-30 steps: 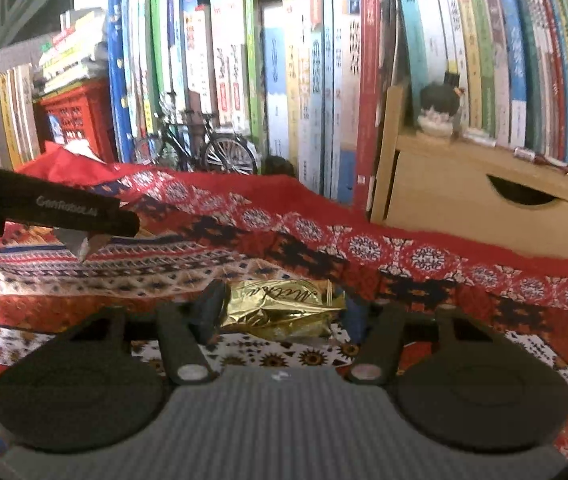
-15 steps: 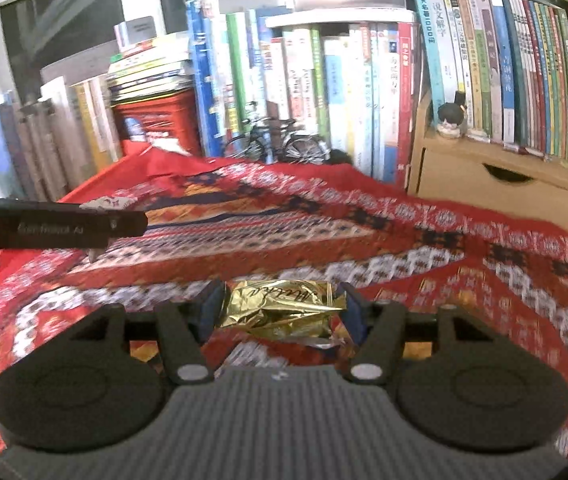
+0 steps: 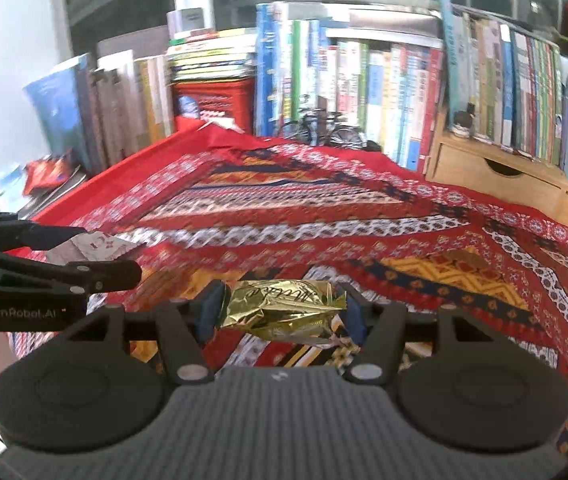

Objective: Organize books
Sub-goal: 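Lift and carry the gold foil and paper packet toward the bed edge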

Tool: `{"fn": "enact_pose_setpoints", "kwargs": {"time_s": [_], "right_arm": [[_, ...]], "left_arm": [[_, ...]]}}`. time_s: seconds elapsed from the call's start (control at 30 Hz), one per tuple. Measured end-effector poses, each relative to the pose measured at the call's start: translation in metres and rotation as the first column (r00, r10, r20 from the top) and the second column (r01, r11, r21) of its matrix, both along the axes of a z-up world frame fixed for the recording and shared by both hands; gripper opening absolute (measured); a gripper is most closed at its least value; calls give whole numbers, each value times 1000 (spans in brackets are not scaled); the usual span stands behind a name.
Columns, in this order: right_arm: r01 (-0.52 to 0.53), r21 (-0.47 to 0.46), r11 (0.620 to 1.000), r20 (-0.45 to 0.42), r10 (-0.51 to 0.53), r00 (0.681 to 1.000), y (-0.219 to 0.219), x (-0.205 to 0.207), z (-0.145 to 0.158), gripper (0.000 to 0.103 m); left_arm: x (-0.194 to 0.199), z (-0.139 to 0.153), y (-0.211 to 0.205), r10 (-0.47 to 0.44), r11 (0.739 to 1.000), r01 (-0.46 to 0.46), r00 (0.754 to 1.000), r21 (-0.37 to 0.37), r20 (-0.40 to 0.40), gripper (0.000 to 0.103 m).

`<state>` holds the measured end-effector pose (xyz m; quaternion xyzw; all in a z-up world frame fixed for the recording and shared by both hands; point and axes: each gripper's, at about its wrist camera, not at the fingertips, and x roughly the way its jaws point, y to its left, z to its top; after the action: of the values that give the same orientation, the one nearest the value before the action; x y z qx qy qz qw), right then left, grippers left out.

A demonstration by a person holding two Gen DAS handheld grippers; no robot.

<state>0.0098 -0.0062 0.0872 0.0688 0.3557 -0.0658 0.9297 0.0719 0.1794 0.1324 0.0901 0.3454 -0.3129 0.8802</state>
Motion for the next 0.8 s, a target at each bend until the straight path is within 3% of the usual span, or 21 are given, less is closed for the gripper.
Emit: {"fn": "enact_pose_setpoints", "kwargs": {"time_s": [0.6, 0.8], "right_arm": [[-38, 12, 999, -40, 38, 998, 134, -83, -4, 65], [-44, 48, 998, -63, 47, 997, 174, -101, -12, 65]], "left_arm": [[-84, -30, 152, 12, 999, -8, 995, 47, -94, 66], [-103, -50, 187, 61, 997, -53, 987, 60, -149, 66]]}}
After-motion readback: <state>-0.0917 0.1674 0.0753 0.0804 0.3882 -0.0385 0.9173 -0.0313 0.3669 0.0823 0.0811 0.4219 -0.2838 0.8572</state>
